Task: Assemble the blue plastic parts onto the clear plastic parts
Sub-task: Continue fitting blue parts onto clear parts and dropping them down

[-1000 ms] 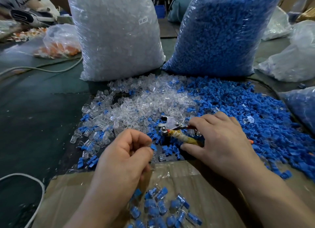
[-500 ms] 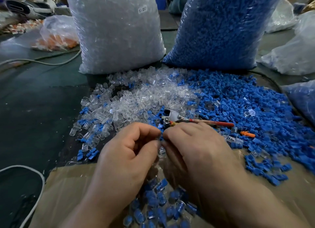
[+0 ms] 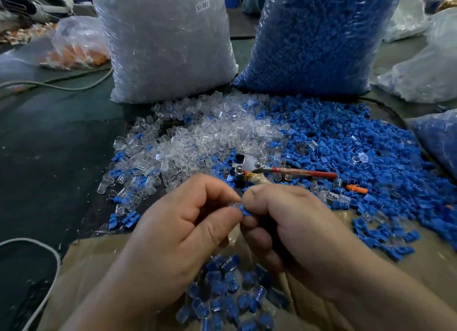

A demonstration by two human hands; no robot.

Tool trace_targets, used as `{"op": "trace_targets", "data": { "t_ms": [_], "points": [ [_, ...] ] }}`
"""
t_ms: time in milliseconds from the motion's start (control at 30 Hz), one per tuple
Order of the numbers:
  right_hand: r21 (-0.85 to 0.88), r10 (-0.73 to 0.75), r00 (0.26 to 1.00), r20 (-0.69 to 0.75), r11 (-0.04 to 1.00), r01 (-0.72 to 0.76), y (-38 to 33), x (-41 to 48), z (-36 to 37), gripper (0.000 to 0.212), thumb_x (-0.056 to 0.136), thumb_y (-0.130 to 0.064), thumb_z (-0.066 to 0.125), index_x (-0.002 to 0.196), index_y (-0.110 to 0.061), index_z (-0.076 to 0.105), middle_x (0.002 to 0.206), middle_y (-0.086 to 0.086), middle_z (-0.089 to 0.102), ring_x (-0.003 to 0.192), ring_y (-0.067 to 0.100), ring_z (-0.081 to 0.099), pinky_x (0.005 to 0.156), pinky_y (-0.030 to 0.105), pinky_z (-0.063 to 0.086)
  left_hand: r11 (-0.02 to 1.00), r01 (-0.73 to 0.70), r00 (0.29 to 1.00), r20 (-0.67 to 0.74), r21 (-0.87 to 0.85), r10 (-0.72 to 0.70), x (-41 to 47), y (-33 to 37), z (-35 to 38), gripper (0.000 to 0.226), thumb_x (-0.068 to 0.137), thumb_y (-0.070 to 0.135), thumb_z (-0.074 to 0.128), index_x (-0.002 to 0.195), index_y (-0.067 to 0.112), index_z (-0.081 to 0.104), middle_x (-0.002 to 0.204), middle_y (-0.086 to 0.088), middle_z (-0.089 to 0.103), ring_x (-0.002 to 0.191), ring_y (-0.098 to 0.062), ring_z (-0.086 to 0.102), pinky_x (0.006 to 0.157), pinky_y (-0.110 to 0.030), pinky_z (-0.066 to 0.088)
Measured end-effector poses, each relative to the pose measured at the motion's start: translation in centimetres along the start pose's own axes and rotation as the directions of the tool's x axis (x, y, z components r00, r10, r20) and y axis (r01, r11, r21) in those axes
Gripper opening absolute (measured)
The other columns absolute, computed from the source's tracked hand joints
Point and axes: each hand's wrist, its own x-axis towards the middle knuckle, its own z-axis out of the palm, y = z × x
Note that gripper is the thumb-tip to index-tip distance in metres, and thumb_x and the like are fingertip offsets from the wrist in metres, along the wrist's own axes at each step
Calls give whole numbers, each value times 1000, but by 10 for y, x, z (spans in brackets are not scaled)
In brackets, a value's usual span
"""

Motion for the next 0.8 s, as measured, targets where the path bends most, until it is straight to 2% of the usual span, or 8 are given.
{"op": "trace_targets", "data": {
  "t_ms": [67, 100, 167, 200, 267, 400, 600, 800],
  "points": [
    [-61, 37, 999, 13, 997, -36, -1, -1, -5, 33, 88, -26, 51, 56, -22, 57, 51, -4, 47, 44, 10, 39, 40, 23, 31, 1000, 24, 999, -25, 1, -24, -1, 2, -4, 14, 82, 49, 72, 91, 39, 68, 74, 2, 69, 58, -13, 64, 52, -25, 54],
    [-282, -39, 998, -40, 959, 26, 0, -1, -9, 33, 91, -32, 49, 60, -22, 57, 52, -8, 50, 45, 8, 42, 42, 24, 35, 999, 50, 995, -82, 0, -50, -1, 1, -8, 9, 83, 42, 76, 87, 38, 69, 72, 1, 69, 57, -11, 64, 52, -21, 54],
    [-803, -323, 941, -98, 584, 117, 9, 1, -14, 31, 91, -49, 44, 75, -25, 56, 63, -12, 58, 54, 2, 51, 52, 27, 45, 992, 106, 978, -188, 70, -91, 1, -6, -17, 11, 84, 24, 74, 81, 34, 69, 67, 3, 68, 54, -7, 61, 53, -14, 51],
    [-926, -413, 909, -59, 363, 105, 13, 2, -15, 28, 91, -54, 42, 84, -30, 54, 73, -14, 59, 63, 2, 53, 58, 30, 47, 979, 139, 975, -191, 149, -109, 1, -8, -21, 14, 83, 20, 71, 81, 34, 69, 67, 5, 68, 55, -6, 61, 51, -14, 50],
    [-985, -447, 895, 5, 154, 83, 17, 4, -12, 26, 94, -59, 38, 106, -38, 48, 91, -16, 54, 78, 10, 55, 62, 32, 44, 935, 183, 982, -93, 305, -162, 3, -10, -26, 13, 84, 24, 66, 84, 37, 68, 72, 13, 70, 63, -2, 64, 50, -15, 48],
    [-995, -393, 915, 90, -1, 97, 21, 19, -5, 36, 97, -59, 35, 126, -39, 35, 93, -5, 37, 72, 20, 46, 53, 33, 37, 838, 53, 973, 161, 543, -167, 4, -15, -24, 4, 84, 44, 59, 85, 43, 63, 85, 26, 65, 78, 1, 63, 59, -16, 46],
    [-998, -351, 935, 61, -27, 55, 20, 28, -4, 28, 99, -57, 33, 106, -31, 43, 90, -4, 33, 68, 20, 41, 50, 32, 29, 876, 0, 946, 285, 482, -156, 4, -13, -26, 36, 75, 66, 45, 79, 36, 64, 84, 18, 63, 75, -5, 63, 62, -24, 50],
    [-997, -400, 913, 78, -7, 82, 22, 26, -4, 26, 97, -58, 36, 100, -32, 37, 88, -6, 36, 66, 19, 40, 47, 31, 24, 789, 195, 980, -136, 582, -142, 7, -22, -27, 18, 77, 58, 60, 88, 44, 60, 85, 31, 63, 75, 10, 58, 54, -18, 40]
  ]
}}
